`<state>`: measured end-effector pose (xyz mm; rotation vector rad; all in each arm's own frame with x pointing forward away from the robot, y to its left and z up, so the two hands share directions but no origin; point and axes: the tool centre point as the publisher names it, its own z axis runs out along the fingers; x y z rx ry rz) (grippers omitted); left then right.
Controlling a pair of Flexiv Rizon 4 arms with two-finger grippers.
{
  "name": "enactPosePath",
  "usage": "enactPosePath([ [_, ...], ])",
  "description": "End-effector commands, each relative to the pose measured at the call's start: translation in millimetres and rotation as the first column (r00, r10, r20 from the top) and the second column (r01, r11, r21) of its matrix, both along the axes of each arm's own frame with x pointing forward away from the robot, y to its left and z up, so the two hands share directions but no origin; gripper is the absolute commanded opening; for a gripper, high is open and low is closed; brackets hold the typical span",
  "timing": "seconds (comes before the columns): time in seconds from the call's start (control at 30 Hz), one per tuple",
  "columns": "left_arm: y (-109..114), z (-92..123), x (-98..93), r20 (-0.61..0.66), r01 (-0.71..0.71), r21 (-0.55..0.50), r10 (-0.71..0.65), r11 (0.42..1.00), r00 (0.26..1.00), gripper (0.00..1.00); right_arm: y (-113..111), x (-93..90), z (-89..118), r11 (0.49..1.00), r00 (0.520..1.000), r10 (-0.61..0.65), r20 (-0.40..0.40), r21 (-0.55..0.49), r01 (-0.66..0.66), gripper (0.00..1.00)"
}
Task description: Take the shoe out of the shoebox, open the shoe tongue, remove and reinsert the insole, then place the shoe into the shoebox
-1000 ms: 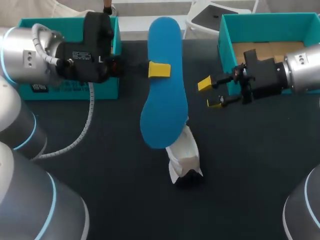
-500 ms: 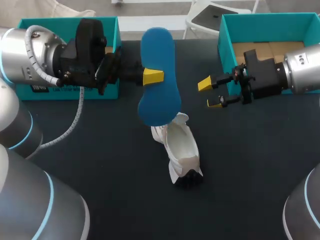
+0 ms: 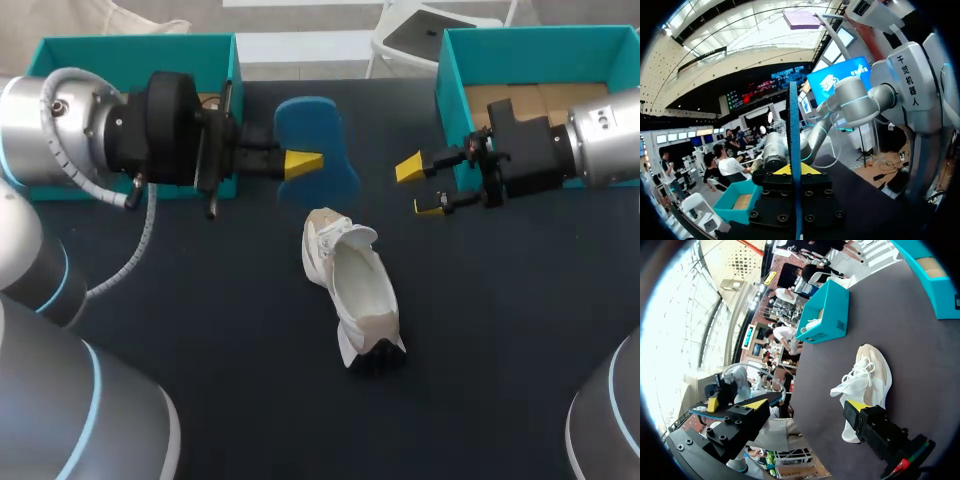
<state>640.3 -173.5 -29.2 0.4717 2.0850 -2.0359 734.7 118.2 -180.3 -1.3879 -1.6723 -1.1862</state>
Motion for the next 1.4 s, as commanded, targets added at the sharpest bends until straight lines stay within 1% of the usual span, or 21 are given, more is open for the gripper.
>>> enactPosePath([
  [0.03,4,-25,-4.1,0.431,0.032,-0.209,0.063,0.977,0.9,0.0,2,1.1,-1,1.0,1.0,0.0,0.0,-0.001,0.0,1.0],
  [0.07,4,-28,-3.7,0.486,0.04,-0.211,0.069,0.977,0.871,0.0,2,1.1,-1,1.0,1.0,0.0,0.0,-0.001,0.0,1.0],
  [0.1,3,-31,-3.6,0.51,0.059,-0.23,0.069,0.971,0.857,0.0,2,1.1,-1,1.0,1.0,0.0,0.0,-0.001,0.0,1.0],
  [0.13,4,-35,-4.1,0.594,0.1,-0.259,0.077,0.961,0.8,0.0,2,1.1,-1,1.0,1.0,0.0,0.0,-0.001,0.0,1.0],
  [0.17,4,-40,-3.9,0.643,0.116,-0.262,0.083,0.958,0.762,0.0,2,1.1,-1,1.0,1.0,0.0,0.0,-0.001,0.0,1.0],
  [0.2,3,-45,-3.3,0.718,0.146,-0.276,0.103,0.95,0.689,0.0,2,1.1,-1,1.0,1.0,0.0,0.0,-0.001,0.0,1.0],
  [0.23,3,-50,-2.9,0.756,0.17,-0.276,0.104,0.946,0.646,0.0,2,1.1,-1,1.0,1.0,0.0,0.0,-0.001,0.0,1.0],
  [0.27,4,-54,-2.6,0.813,0.209,-0.288,0.124,0.934,0.569,0.0,2,1.1,-1,1.0,1.0,0.0,0.0,-0.001,0.0,1.0],
  [0.3,5,-57,-2.3,0.832,0.231,-0.293,0.128,0.928,0.539,0.0,2,1.1,-1,1.0,1.0,0.0,0.0,-0.001,0.0,1.0],
  [0.33,6,-62,-1.4,0.872,0.267,-0.289,0.138,0.919,0.47,0.0,2,1.1,-1,1.0,1.0,0.0,0.0,-0.001,0.0,1.0],
  [0.37,7,-67,1.1,0.912,0.306,-0.294,0.17,0.906,0.373,0.0,2,1.1,-1,1.0,1.0,0.0,0.0,-0.001,0.0,1.0],
  [0.4,7,-71,2.6,0.925,0.32,-0.28,0.165,0.905,0.341,0.0,2,1.1,-1,1.0,1.0,0.0,0.0,-0.001,0.0,1.0],
  [0.43,9,-77,6.1,0.95,0.37,-0.297,0.235,0.88,0.205,0.0,2,1.1,-1,1.0,1.0,0.0,0.0,-0.001,0.0,1.0],
  [0.47,9,-81,8.3,0.953,0.375,-0.299,0.253,0.877,0.168,0.0,2,1.1,-1,1.0,1.0,0.0,0.0,-0.001,0.0,1.0],
  [0.53,9,-90,13.6,0.95,0.366,-0.314,0.287,0.876,0.127,0.0,2,1.1,-1,1.0,1.0,0.0,0.0,-0.001,0.0,1.0],
  [0.6,9,-94,15.2,0.948,0.325,-0.314,0.277,0.892,0.156,0.0,2,1.1,-1,1.0,1.0,0.0,0.0,-0.001,0.0,1.0],
  [1.17,9,-94,15.2,0.948,0.325,-0.314,0.277,0.892,0.156,0.0,2,1.1,-1,1.0,1.0,0.0,0.0,-0.001,0.0,1.0],
  [1.3,15,-110,21.3,0.95,0.293,-0.308,0.276,0.905,0.148,0.0,2,1.1,-1,1.0,1.0,0.0,0.0,-0.001,0.0,1.0],
  [1.4,15,-122,26.0,0.95,0.25,-0.305,0.273,0.919,0.155,0.0,6,2.2,2,1.0,1.0,-0.015,0.022,0.024,0.014,1.0],
])
